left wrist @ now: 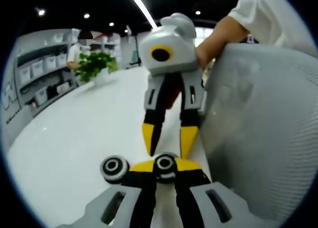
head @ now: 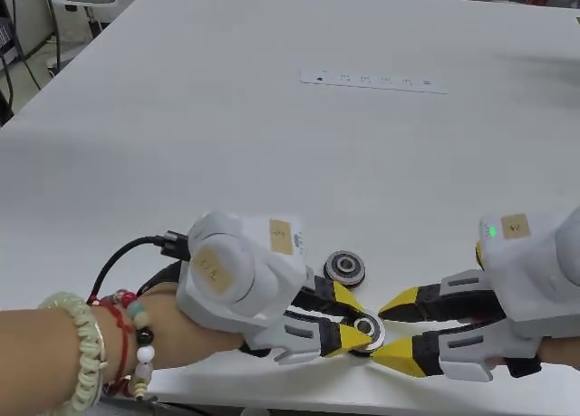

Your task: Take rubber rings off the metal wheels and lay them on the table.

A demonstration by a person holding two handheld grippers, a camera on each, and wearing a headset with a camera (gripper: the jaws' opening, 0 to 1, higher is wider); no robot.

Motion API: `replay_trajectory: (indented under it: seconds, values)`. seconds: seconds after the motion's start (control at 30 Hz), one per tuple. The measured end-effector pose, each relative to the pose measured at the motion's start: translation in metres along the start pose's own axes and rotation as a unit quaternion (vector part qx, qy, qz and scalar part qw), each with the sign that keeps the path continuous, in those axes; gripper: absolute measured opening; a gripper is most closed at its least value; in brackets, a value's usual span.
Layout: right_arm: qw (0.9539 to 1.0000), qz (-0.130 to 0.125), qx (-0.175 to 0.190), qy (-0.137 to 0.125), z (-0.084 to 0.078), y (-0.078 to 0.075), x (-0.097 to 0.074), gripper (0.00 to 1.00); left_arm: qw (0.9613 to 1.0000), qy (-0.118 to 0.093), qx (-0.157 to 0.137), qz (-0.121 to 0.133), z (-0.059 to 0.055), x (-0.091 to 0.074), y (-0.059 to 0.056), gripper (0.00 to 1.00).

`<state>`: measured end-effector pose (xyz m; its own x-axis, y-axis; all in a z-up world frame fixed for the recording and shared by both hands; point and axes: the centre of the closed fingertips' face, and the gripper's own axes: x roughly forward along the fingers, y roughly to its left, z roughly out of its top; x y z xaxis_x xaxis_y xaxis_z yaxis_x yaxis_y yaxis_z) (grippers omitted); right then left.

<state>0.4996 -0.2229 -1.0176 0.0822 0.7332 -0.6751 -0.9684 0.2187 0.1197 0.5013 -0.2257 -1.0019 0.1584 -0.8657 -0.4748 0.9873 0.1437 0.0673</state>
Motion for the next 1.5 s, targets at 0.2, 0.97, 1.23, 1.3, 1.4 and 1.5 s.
replay_trajectory:
  seconds: [0.2, 0.97, 1.23, 1.3, 1.4, 1.5]
  values:
    - [0.9999, -0.007, -0.013, 0.002, 0.001, -0.002, 0.002, 0.27, 1.0, -0.008, -0.003, -0.001, -0.001, -0.003, -0.001, 0.14]
    - [0.9997, 0.006, -0.019, -0.013, 0.003, 0.001, 0.004, 0.22, 0.9997, -0.021, -0.008, 0.002, -0.002, -0.008, -0.001, 0.14]
    - [0.9994, 0.007, -0.033, -0.006, 0.003, 0.001, 0.003, 0.21, 0.9997, -0.02, -0.008, 0.004, -0.003, -0.008, 0.0, 0.14]
    - [0.9991, 0.006, -0.041, -0.004, 0.003, 0.001, 0.002, 0.2, 0.9998, -0.02, -0.007, 0.005, -0.003, -0.008, 0.001, 0.14]
    - [0.9982, -0.005, -0.058, 0.013, -0.002, -0.002, 0.0, 0.13, 0.9998, -0.019, -0.006, 0.005, -0.003, -0.009, 0.002, 0.14]
    - [0.9991, -0.012, -0.04, 0.009, -0.001, -0.007, -0.001, 0.0, 0.9997, -0.022, -0.009, 0.004, -0.003, -0.01, 0.003, 0.14]
